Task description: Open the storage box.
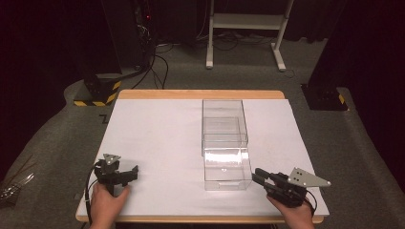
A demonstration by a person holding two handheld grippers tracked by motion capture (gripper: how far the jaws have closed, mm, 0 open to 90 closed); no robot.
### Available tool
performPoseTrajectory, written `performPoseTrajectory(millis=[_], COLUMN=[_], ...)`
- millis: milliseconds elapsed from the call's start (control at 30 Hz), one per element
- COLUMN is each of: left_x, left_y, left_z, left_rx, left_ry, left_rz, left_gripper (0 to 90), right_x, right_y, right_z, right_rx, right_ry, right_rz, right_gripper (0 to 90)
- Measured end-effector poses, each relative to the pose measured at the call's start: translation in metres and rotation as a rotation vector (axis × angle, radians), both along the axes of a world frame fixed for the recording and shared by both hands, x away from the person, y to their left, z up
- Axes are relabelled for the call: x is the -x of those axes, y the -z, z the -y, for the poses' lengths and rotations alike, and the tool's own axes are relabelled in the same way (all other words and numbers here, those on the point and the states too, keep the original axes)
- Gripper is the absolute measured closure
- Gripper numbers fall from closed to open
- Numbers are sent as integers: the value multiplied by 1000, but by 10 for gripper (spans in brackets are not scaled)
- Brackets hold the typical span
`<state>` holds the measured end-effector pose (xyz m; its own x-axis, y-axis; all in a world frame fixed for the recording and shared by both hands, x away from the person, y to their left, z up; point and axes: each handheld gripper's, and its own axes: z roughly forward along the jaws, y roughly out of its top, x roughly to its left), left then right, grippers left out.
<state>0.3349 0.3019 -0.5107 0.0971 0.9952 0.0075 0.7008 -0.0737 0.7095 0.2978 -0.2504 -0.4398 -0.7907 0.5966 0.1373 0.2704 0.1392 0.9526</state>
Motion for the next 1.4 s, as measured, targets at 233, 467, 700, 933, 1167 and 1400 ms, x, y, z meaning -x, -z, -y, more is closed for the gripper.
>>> performPoseTrajectory(millis=[233,467,700,933,1167,1400], left_x=[0,0,0,0,0,0], left_y=[0,0,0,0,0,0], left_z=[0,0,0,0,0,0], left_rx=[0,0,0,0,0,0], left_ry=[0,0,-1,0,0,0], left_rz=[0,-1,1,1,0,1], left_gripper=[5,4,5,4,4,4], right_x=[-12,-24,-39,-49,-52,-53], right_y=[0,10,24,40,51,58], right_z=[13,24,33,34,33,33], right_rx=[14,72,138,248,323,331], right_ry=[96,230,356,438,476,474], right_rz=[2,3,-44,-112,-157,-179], right_gripper=[701,671,640,596,526,494])
